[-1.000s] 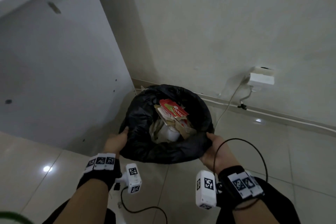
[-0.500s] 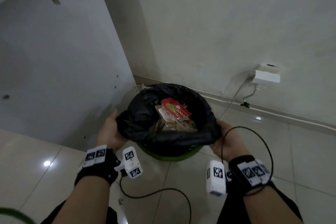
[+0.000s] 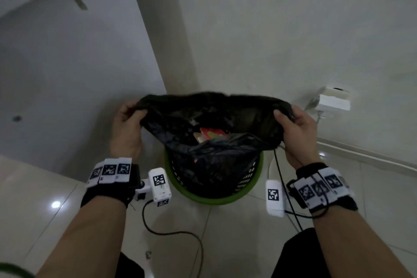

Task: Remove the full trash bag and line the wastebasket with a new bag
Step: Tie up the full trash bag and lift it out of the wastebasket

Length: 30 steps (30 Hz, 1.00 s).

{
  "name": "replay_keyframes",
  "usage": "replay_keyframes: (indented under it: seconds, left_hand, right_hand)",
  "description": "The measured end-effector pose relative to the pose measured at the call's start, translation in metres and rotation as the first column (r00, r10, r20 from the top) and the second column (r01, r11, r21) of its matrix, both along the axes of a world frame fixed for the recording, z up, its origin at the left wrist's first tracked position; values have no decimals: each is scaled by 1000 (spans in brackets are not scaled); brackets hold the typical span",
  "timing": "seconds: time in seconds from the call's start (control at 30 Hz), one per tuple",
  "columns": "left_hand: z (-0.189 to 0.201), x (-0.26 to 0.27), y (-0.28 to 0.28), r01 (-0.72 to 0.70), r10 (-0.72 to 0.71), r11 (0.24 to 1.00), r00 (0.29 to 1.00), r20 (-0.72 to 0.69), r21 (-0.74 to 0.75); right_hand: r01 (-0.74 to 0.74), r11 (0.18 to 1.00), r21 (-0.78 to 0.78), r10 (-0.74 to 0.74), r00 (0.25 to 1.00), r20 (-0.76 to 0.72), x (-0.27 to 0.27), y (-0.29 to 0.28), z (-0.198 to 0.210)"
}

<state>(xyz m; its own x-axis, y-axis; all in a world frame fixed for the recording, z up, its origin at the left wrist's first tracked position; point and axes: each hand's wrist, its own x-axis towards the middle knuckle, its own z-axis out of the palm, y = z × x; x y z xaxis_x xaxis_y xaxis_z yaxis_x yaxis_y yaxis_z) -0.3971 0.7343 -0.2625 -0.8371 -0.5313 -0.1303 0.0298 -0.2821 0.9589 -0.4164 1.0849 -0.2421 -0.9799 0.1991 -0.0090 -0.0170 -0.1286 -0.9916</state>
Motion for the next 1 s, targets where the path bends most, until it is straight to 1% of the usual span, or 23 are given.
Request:
replay_keyframes:
  seconds: [0.03, 0.07, 0.1, 0.13, 0.17, 0.2, 0.23, 0.27, 0.3, 0.33, 0.4, 0.43, 0.47, 0.5, 0.53, 0.57, 0.63, 0.67, 0.7, 0.8, 0.87, 0.93, 1.0]
  left_hand:
    - [6, 4, 1, -33, 35, 999, 996, -79, 29]
    - [6, 8, 1, -54, 56, 998, 995, -87, 24]
    - [3, 11, 4, -55, 55, 998, 998, -4, -28]
    - [-6, 14, 7, -14, 30, 995, 987, 156, -99]
    - [-17, 20, 12, 79, -19, 986, 931, 364, -149]
    - [-30, 28, 20, 190, -92, 974, 834, 544, -127]
    - [-45, 35, 26, 256, -162, 965, 757, 633, -59]
    - [-54, 39, 34, 286, -221, 958, 724, 653, 7]
    - [-62, 39, 40, 307, -261, 951, 718, 645, 43]
    - [-66, 36, 43, 304, -277, 950, 736, 618, 63]
    - [-56, 24, 50, 289, -271, 955, 783, 560, 58]
    - [-49, 19, 53, 306, -279, 951, 809, 517, 35]
    - [-43, 15, 55, 340, -282, 940, 822, 495, -30]
    - [-39, 12, 60, 375, -287, 922, 832, 474, -101]
    - [-40, 12, 63, 409, -283, 897, 823, 493, -167]
    - [-47, 12, 66, 434, -282, 881, 801, 529, -187]
    - [-48, 22, 79, 525, -312, 835, 698, 645, -164]
    - [-51, 26, 85, 579, -315, 797, 643, 698, -173]
    - [-52, 29, 92, 616, -314, 767, 607, 730, -182]
    - [-56, 28, 116, 676, -365, 718, 568, 738, -166]
    - [-60, 25, 135, 700, -431, 704, 553, 713, -117]
    - [-61, 24, 151, 676, -466, 735, 563, 683, -56]
    - [-62, 22, 156, 604, -457, 796, 628, 630, -25]
  right_hand:
    - [8, 1000, 23, -7, 1000, -29, 6, 1, -1]
    - [21, 997, 72, -20, 1000, -15, 11, 2, -8]
    - [17, 990, 142, -22, 999, 30, 15, 2, -21]
    - [-34, 971, 235, 9, 994, 109, 19, 1, -36]
    - [-138, 929, 342, 67, 975, 212, 25, -2, -53]
    - [-263, 849, 459, 124, 943, 310, 31, -5, -69]
    - [-355, 752, 555, 150, 912, 381, 39, -8, -83]
    - [-386, 674, 630, 129, 901, 413, 47, -13, -92]
    - [-365, 637, 679, 92, 910, 404, 57, -18, -95]
    - [-331, 630, 702, 66, 924, 376, 67, -23, -94]
    - [-349, 666, 659, 77, 911, 405, 89, -31, -86]
    - [-387, 715, 583, 104, 883, 459, 100, -33, -79]
    - [-416, 775, 475, 129, 841, 526, 110, -33, -71]
    - [-406, 833, 376, 127, 801, 585, 116, -28, -65]
    - [-332, 885, 325, 66, 782, 619, 118, -20, -60]
    - [-202, 920, 337, -52, 787, 615, 115, -9, -59]
    - [71, 904, 422, -300, 809, 506, 96, 16, -61]
    - [160, 882, 442, -379, 798, 468, 81, 26, -63]
    - [192, 873, 448, -408, 791, 456, 65, 32, -67]
    - [97, 890, 445, -348, 775, 528, 23, 48, -95]
    - [58, 906, 420, -307, 772, 556, 10, 61, -118]
    - [68, 941, 333, -263, 764, 589, 16, 59, -110]
    - [88, 968, 237, -217, 772, 597, 25, 52, -88]
